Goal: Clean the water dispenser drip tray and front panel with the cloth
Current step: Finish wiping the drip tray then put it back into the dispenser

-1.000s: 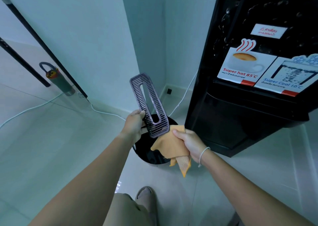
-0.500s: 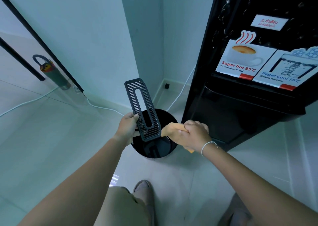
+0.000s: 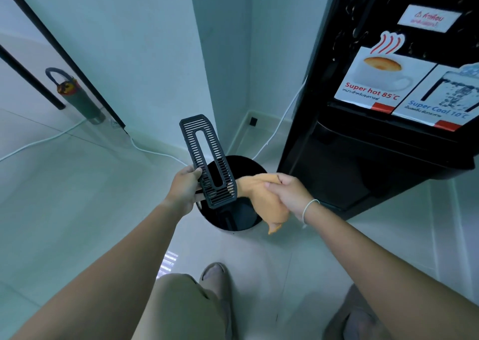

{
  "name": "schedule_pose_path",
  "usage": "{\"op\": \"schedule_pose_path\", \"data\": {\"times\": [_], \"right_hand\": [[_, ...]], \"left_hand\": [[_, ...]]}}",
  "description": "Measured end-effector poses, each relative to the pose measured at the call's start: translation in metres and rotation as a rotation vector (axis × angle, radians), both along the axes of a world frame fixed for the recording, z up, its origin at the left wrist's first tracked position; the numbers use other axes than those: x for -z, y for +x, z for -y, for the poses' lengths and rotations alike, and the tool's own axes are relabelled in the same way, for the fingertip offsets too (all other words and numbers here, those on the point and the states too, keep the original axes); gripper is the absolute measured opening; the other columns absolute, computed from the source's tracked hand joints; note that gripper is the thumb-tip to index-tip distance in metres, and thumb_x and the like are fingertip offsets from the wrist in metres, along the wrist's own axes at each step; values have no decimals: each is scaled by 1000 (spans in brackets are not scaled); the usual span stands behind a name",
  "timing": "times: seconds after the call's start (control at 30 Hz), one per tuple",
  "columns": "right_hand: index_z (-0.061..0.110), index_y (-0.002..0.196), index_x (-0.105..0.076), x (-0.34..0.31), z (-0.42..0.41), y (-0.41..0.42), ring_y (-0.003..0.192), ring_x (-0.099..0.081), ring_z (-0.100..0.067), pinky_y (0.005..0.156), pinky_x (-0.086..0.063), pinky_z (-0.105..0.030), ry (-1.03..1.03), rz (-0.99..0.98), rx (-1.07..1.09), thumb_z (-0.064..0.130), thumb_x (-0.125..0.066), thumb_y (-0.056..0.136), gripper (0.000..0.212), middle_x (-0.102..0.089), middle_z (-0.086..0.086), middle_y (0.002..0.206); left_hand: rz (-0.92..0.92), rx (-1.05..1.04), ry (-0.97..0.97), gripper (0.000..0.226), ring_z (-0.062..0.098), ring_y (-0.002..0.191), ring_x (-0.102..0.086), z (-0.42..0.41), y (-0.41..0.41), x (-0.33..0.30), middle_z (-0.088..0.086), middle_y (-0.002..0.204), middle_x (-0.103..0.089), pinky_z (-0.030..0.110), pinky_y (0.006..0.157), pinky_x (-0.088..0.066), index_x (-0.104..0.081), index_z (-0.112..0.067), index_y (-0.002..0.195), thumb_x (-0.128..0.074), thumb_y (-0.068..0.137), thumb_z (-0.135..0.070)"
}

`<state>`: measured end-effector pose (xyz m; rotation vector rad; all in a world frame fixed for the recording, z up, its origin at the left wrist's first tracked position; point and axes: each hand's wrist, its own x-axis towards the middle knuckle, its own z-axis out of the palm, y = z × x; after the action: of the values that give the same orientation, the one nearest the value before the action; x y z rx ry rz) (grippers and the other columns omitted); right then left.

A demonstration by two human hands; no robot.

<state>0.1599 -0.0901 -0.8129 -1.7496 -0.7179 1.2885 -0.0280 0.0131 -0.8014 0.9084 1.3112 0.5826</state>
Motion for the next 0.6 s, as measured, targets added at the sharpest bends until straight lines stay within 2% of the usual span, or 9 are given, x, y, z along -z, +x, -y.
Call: {"op": "schedule_pose_path", "data": {"times": [0.07,0.17,0.27,0.33,0.4,0.47,0.53,0.6], "right_hand": [[12,103,-62,7,-3,-3,90,-61,-22,83,-49,-34,-11,-237,155,8,-53,91,16,-66,-5,92],[8,111,-58,29,1,-6,83,-61,-17,77,-50,-31,1,-504,372,5,-50,92,20,-64,-8,95],[7,111,-57,65,15,-3,76,-58,-19,69,-48,-35,-161,-477,485,3,-48,93,20,-61,-19,111],[6,107,-58,91,25,2,80,-57,-24,75,-49,-41,-278,-408,551,2,-48,93,18,-57,-24,123],[2,115,-55,105,30,6,92,-54,-25,88,-47,-45,-336,-367,593,2,-50,92,24,-56,-23,127],[3,117,-53,114,31,7,95,-53,-25,93,-46,-45,-353,-359,613,3,-52,91,26,-56,-23,127],[6,115,-54,117,29,8,97,-55,-25,90,-47,-43,-335,-383,615,4,-52,91,24,-58,-20,124],[6,121,-53,116,23,6,102,-56,-26,87,-48,-40,-284,-453,581,5,-49,93,28,-58,-17,124]], "left_hand": [[-2,-15,-11,30,19,72,-60,-6,-6,3,2,80,-62,36,65,-53,-58,-17,85,-34,101,-11],[-6,-16,-17,30,20,73,-59,-10,-11,7,2,80,-60,38,68,-53,-57,-18,83,-34,101,-11],[-20,-10,-15,29,20,74,-59,-12,-9,13,2,80,-61,38,69,-53,-57,-18,83,-35,101,-11],[-30,3,-17,29,20,74,-60,-12,-5,19,2,81,-61,37,69,-54,-58,-18,85,-35,101,-11],[-28,16,-23,29,20,73,-60,-12,-1,23,1,81,-62,37,69,-54,-57,-18,85,-34,101,-11],[-23,27,-26,29,19,71,-61,-11,3,28,1,79,-62,36,66,-53,-57,-18,85,-33,101,-11],[-15,39,-38,30,19,70,-61,-11,9,33,1,78,-62,35,64,-53,-57,-17,86,-32,101,-11],[1,48,-48,30,19,69,-61,-10,14,37,2,78,-63,35,64,-53,-57,-17,86,-32,101,-11]]}}
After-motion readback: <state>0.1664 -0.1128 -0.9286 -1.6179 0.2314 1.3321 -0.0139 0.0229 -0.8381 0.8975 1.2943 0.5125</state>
